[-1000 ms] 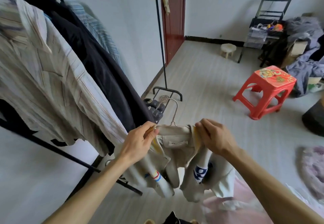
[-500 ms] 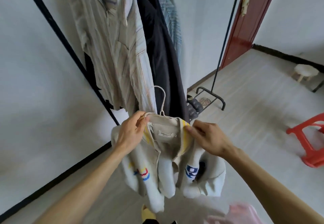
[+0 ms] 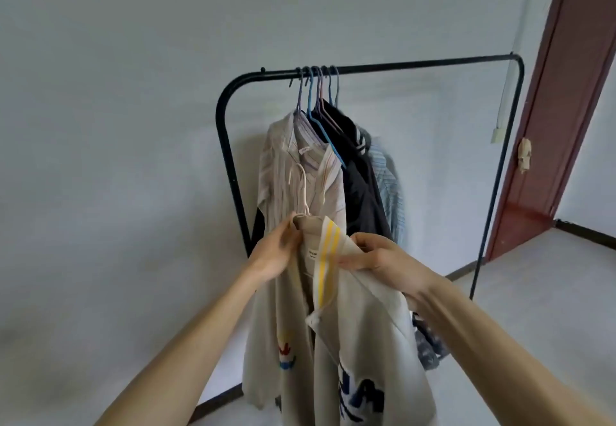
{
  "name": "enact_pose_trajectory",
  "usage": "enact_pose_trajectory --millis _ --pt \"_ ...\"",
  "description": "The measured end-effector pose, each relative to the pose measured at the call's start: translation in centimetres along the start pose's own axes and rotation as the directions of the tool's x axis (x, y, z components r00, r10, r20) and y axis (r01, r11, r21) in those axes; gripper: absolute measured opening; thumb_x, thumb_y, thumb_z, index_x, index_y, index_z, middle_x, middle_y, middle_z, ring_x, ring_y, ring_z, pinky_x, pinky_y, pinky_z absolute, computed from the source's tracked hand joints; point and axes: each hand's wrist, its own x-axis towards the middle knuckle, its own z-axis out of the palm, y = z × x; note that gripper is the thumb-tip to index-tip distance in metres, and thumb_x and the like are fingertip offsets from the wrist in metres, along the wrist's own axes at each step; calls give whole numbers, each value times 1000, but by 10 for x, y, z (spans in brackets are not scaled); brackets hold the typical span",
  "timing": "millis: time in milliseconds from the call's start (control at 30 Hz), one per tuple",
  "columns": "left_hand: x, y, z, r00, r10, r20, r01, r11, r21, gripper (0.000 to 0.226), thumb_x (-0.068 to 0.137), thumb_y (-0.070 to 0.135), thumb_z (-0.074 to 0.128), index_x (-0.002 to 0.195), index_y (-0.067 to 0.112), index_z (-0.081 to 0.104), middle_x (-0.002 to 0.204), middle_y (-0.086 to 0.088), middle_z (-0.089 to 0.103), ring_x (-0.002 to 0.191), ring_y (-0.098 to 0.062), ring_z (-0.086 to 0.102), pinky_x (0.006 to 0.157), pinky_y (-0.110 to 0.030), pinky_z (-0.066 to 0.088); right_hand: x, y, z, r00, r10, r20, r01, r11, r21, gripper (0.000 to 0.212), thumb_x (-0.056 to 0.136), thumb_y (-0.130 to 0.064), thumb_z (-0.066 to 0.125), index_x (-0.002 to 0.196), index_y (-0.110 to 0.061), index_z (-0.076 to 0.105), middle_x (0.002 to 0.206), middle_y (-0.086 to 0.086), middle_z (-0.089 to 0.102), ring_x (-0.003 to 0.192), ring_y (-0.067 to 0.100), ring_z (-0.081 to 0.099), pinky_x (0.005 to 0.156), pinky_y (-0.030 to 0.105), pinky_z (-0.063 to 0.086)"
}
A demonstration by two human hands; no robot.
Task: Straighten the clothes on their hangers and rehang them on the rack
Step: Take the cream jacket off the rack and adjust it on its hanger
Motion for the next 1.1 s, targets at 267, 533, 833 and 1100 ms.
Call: enact_pose_trajectory --millis 267,533,833,1100 --pt "57 30 -76 947 73 -313 -34 991 131 53 95 30 59 144 24 41 147 -5 40 137 -23 39 110 -33 32 60 -80 10 966 -174 -191 173 985 -24 21 82 -8 73 81 -11 53 67 3 58 59 17 58 58 28 48" --pt "120 37 -150 846 139 -515 9 961 275 67 95 31 53 152 33 18 158 -1 15 141 -26 28 109 -45 36 156 -144 15 919 -300 -257 304 952 -26 24 86 -10 69 74 -12 48 69 6 60 62 20 60 61 31 51" --pt "165 2 -148 839 81 -537 -69 997 42 73 96 4 39 152 40 8 125 -5 57 106 -24 64 82 -34 47 239 -67 28 956 -211 -205 182 971 -152 27 75 -30 72 81 -17 50 80 2 57 73 14 56 70 31 45" --pt "169 5 -137 800 126 -586 -144 989 17 68 99 7 36 153 38 8 125 -1 54 95 -17 63 91 -40 49 255 -62 27 945 -303 -121 274 939 -208 57 81 -4 67 123 -29 38 117 -1 54 103 14 57 80 19 51"
